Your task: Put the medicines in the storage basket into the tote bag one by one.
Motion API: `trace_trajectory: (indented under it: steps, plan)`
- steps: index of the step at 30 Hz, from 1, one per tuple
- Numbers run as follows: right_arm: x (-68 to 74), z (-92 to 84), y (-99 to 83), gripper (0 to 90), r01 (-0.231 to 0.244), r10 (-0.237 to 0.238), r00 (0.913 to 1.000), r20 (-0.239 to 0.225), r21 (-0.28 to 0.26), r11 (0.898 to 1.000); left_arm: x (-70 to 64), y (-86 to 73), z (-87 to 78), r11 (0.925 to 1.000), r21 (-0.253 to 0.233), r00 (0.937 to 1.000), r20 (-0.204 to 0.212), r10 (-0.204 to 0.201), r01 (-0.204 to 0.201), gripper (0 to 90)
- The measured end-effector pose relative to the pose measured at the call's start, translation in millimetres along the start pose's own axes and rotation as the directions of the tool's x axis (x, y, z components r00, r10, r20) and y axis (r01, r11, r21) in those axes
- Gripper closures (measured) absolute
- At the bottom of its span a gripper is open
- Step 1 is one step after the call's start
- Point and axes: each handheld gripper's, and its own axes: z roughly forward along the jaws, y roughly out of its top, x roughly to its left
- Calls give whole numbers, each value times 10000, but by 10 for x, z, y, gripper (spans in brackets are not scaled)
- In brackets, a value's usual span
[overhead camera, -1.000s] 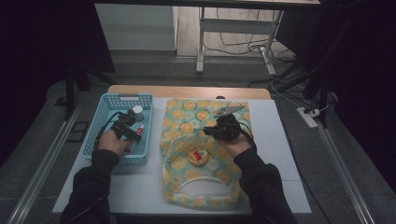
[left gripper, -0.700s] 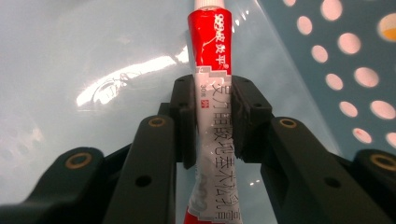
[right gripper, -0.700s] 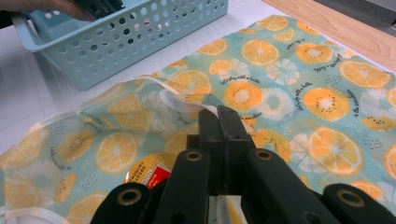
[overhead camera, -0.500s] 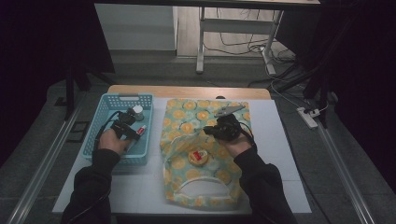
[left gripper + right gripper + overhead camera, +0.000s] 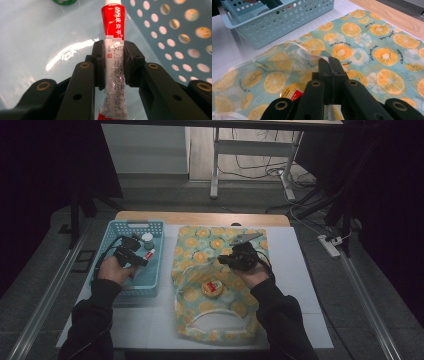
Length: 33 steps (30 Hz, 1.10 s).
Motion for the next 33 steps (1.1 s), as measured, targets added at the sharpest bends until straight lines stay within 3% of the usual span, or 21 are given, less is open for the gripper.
trace_trajectory:
  steps: [6,15,25,33]
  plan:
    - [8,3,2,899,47,-47,10000,-9,-51,10000,13,-52,-113,9962,-745,9983,331,479,-453,729]
    - [7,-4,4,899,47,-47,10000,0,-99,9999,27,-121,-265,9887,-1411,9939,900,642,-510,729]
    - [12,-17,10,899,113,-112,9999,68,-136,9998,-48,-155,-422,9794,-1853,9915,862,974,-801,729]
    - [16,-29,18,899,172,-170,9998,107,-177,9997,-141,-164,-555,9699,-2228,9857,1129,1253,-978,729]
